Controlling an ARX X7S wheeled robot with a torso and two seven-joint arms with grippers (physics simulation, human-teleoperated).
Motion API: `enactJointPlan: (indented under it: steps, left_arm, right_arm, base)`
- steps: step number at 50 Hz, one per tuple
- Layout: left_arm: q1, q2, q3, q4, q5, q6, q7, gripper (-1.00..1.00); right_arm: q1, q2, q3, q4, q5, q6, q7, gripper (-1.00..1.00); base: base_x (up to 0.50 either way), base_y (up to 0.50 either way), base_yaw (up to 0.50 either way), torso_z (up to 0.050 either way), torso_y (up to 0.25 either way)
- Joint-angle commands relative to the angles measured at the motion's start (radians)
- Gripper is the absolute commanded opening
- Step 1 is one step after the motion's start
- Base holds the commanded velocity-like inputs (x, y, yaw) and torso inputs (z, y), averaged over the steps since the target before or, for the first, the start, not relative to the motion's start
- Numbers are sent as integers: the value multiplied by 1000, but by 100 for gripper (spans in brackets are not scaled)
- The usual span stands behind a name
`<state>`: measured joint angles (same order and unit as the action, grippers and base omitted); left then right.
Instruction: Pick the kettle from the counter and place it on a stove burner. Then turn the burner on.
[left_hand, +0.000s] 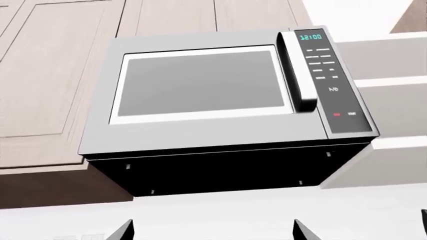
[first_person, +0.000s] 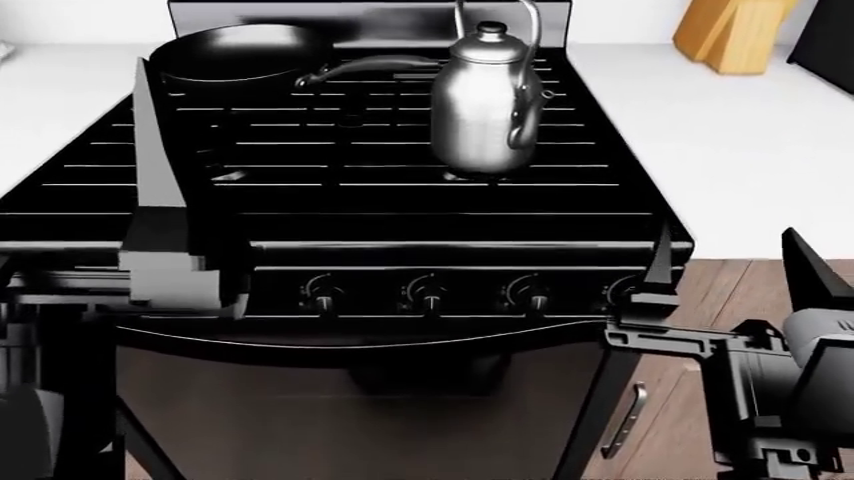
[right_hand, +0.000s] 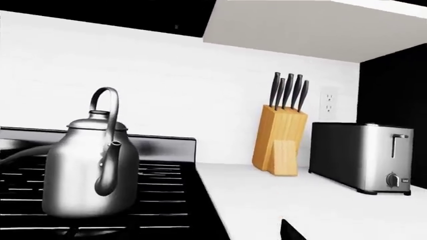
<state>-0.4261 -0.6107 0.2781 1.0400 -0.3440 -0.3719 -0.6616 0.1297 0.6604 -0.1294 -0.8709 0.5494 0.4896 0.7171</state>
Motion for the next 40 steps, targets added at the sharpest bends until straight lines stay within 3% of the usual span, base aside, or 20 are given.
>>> enactJointPlan:
  steps: [1,40]
  left_arm:
    - [-19,-54,41,-5,-24,32,-64,100]
    - [-62,-137,125,-18,-57,94,-157,100]
  right_arm:
    - [-27,-4,0,43,9,-18,-18,100]
    - [-30,-20,9,141,80,-49,-66,100]
  base:
    - [0,0,0,-50,0]
    - [0,0,0,-50,0]
